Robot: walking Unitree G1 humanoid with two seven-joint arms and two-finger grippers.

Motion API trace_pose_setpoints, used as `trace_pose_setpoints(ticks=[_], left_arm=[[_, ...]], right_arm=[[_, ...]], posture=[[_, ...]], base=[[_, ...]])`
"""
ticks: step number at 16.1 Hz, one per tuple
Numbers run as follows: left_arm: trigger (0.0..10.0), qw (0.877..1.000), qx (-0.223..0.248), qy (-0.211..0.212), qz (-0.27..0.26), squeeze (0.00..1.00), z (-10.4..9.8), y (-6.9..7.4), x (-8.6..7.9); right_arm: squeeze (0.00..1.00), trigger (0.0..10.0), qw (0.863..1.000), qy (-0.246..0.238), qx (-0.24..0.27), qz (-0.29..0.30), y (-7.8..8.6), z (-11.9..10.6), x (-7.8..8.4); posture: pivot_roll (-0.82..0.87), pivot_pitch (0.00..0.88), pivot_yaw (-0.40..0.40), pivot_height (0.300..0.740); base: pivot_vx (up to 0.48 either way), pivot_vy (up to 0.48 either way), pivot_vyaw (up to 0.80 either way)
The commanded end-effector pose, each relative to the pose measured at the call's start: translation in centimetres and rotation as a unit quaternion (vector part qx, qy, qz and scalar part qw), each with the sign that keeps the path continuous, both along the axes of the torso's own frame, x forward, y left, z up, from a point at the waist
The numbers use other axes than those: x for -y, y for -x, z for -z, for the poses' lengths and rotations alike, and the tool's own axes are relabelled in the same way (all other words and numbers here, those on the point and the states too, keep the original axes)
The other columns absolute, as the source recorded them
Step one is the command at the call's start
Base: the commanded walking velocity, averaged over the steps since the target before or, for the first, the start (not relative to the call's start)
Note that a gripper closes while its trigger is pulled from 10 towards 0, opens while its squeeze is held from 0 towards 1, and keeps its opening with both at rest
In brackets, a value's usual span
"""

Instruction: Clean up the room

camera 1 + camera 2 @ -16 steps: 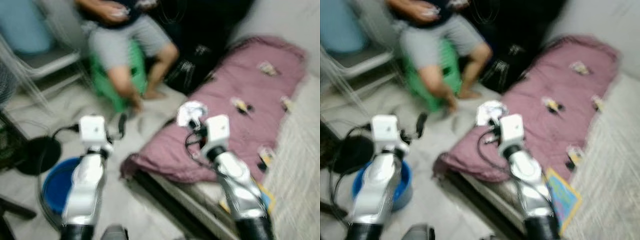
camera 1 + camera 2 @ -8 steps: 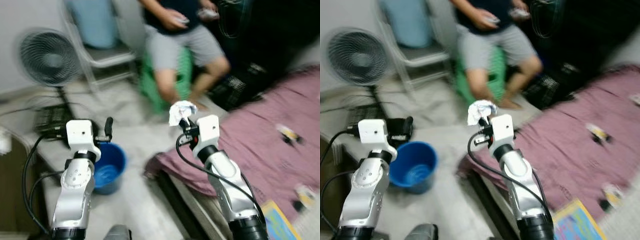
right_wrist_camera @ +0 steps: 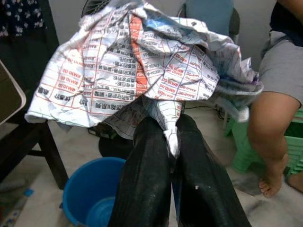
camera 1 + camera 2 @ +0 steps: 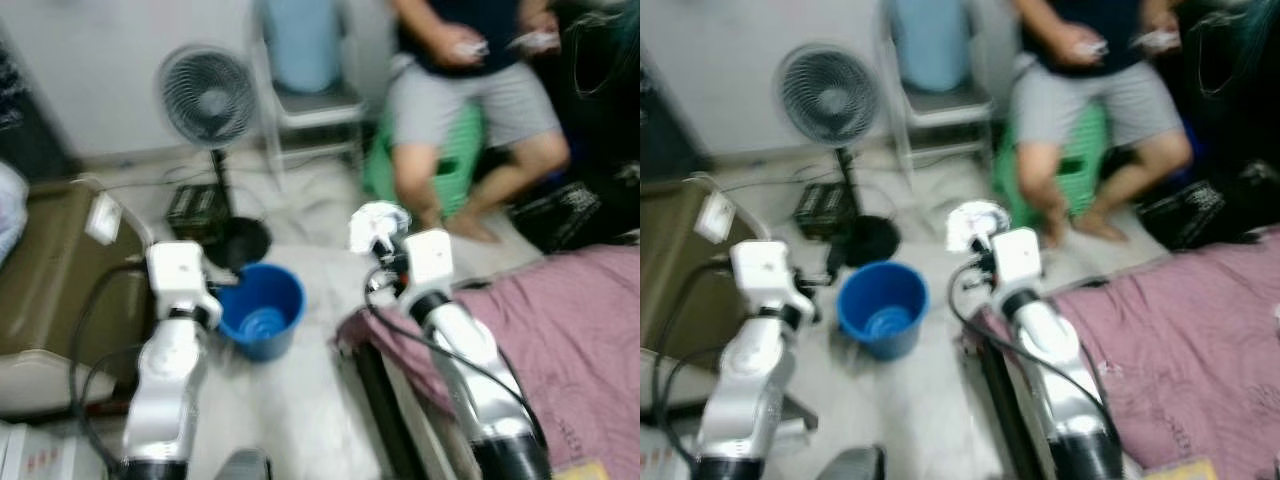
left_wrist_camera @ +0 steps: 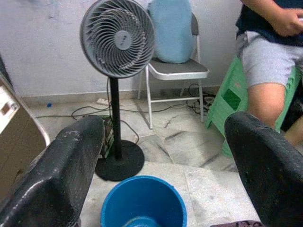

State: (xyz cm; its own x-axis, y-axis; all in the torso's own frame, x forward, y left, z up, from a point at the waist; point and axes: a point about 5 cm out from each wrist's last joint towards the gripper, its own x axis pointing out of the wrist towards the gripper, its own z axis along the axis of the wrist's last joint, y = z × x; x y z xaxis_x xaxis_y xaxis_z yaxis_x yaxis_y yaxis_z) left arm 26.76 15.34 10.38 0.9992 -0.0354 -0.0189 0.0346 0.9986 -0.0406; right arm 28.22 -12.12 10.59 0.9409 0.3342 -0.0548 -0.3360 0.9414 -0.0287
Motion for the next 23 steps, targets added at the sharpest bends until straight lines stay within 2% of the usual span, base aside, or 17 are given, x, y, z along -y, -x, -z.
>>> trace_pose_setpoints(ticks=[1,11,13,15,17,19,21,22,23], left_arm=[[10.0,1.000,0.003,-0.009,-0.008,0.00,-0.2,0.0,-0.7],[10.0,1.000,0.006,-0.007,-0.005,0.00,-0.4,-0.1,-0.5],[10.0,1.000,0.010,-0.009,-0.004,0.00,-0.4,-0.3,-0.4],[10.0,1.000,0.023,-0.009,-0.001,0.00,-1.4,-0.7,-0.5],[10.0,0.999,0.031,-0.009,-0.010,0.00,-1.9,-0.9,-1.1],[10.0,0.999,0.041,-0.003,-0.003,0.00,-2.5,-0.7,-0.8],[10.0,0.999,0.043,0.013,0.029,0.00,-2.4,-0.2,-0.2],[10.0,0.997,0.042,0.014,0.058,0.00,-2.2,0.6,0.1],[10.0,0.996,0.040,0.008,0.076,0.00,-2.0,1.1,0.2]], right_arm=[[0.00,10.0,1.000,-0.005,0.007,-0.008,-0.1,-0.4,-0.6],[0.00,10.0,1.000,-0.004,0.007,-0.012,-0.2,-0.3,-0.9],[0.00,10.0,1.000,-0.006,0.012,-0.005,-0.4,-0.5,-0.7],[0.00,10.0,1.000,-0.009,0.014,0.005,-0.8,-0.8,-0.4],[0.00,10.0,1.000,-0.007,0.018,0.005,-0.8,-1.0,-0.5],[0.00,10.0,1.000,-0.001,0.018,0.016,-0.8,-1.0,0.0],[0.00,10.0,0.998,0.006,0.020,0.063,-0.7,-0.9,1.3],[0.00,10.0,0.993,0.010,0.017,0.118,0.1,-0.7,3.1],[0.00,10.0,0.990,0.010,0.012,0.138,0.8,-0.4,3.9]], posture=[[-0.01,0.014,-0.068,0.740],[-0.01,0.010,-0.073,0.740],[-0.01,0.009,-0.065,0.740],[0.00,0.023,-0.065,0.740],[0.00,0.031,-0.069,0.740],[0.02,0.041,-0.077,0.740],[0.00,0.057,-0.077,0.740],[-0.01,0.059,-0.073,0.740],[-0.03,0.066,-0.069,0.740]], base=[[0.000,0.000,0.80],[0.000,0.000,0.80],[0.000,0.000,0.23],[0.000,0.000,0.00],[0.000,0.000,0.00],[0.000,0.000,0.00],[0.000,0.000,0.00],[0.000,0.000,0.00],[0.000,0.000,0.00]])
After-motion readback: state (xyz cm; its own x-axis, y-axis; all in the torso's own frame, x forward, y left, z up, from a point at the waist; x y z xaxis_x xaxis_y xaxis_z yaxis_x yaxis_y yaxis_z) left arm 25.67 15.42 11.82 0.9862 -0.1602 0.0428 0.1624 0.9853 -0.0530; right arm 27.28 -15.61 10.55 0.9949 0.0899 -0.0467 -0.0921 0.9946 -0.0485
